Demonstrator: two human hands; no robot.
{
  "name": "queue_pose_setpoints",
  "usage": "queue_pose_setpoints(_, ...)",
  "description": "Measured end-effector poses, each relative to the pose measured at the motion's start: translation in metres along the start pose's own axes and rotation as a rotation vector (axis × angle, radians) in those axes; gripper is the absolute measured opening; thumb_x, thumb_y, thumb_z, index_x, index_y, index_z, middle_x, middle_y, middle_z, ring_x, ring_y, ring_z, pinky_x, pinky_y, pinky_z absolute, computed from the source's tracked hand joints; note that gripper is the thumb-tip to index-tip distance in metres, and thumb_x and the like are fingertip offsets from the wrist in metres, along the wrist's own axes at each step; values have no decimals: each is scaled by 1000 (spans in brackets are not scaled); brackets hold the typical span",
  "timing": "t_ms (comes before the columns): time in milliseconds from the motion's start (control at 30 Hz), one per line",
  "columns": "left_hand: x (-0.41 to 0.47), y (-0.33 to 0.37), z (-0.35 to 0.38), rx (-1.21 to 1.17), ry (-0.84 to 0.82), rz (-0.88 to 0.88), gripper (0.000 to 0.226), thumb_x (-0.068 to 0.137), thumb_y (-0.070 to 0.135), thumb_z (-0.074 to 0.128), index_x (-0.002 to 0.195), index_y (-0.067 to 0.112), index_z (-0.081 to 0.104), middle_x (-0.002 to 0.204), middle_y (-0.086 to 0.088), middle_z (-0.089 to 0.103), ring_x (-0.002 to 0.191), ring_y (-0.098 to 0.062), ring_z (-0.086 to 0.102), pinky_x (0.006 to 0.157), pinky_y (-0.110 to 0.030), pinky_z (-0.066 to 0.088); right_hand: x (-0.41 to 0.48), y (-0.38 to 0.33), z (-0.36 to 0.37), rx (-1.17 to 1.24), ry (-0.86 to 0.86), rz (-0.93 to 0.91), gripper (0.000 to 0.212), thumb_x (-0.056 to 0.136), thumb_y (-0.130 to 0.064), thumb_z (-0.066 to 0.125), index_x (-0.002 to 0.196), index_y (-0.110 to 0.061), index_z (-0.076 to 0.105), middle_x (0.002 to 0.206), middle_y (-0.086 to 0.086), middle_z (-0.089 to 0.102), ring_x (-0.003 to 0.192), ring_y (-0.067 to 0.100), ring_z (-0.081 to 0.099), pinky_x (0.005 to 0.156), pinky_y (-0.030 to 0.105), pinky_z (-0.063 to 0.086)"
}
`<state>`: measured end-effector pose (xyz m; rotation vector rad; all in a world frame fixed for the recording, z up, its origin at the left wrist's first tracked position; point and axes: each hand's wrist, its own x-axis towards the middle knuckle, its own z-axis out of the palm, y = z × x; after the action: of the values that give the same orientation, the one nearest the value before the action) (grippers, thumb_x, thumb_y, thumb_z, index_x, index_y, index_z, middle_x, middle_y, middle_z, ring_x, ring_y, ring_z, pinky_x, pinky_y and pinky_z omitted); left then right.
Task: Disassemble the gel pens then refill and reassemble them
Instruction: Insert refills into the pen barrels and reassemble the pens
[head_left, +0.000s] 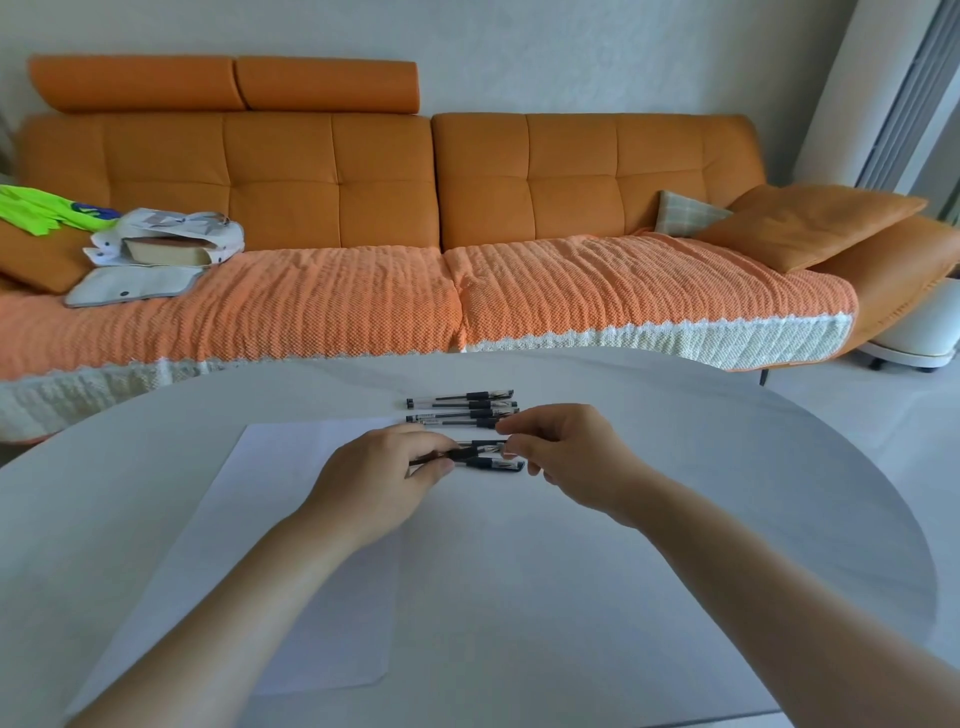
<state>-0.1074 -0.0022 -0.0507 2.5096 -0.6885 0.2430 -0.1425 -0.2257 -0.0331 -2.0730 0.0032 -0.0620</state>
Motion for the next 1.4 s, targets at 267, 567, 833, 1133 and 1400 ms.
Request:
queue_pose_setpoints(267,-1,4,1,-1,-20,10,18,94,37,60,109,39,70,82,27,55,82,-1,52,65,-15,35,-4,-2,2,-29,-15,2,16,93,-20,66,106,-26,73,71,-4,69,51,-4,54,52,13,43)
queue_pose_setpoints(567,-1,8,0,-107,-35,58,7,88,25,69,90,28,75,77,14,63,78,-5,58,66,-22,44,-9,0,14,134,-19,30,12,89,-10,70,95,-16,79,57,-5,67,43,4,47,50,20,41)
queue_pose_setpoints(833,5,10,19,-140,-64,119,4,85,27,73,88,27,71,84,12,59,78,-4,57,72,-29,49,-1,13,17,-184,-106,-48,10,87,-24,73,94,-30,77,79,-9,70,66,4,60,63,20,49)
queue_pose_setpoints(1133,17,-23,27,84,-39,117,49,85,39,70,130,30,55,123,17,46,120,-6,37,100,-22,35,21,33,24,-676,-21,-329,26,84,-47,70,106,-36,72,100,-11,55,98,16,47,88,28,37)
queue_pose_setpoints(1400,27,-43,30,56,-87,-72,49,93,39,59,140,29,48,142,16,43,133,-8,35,110,-31,34,46,36,32,-770,18,-341,27,91,-44,61,115,-34,68,109,-5,57,104,22,51,88,34,41)
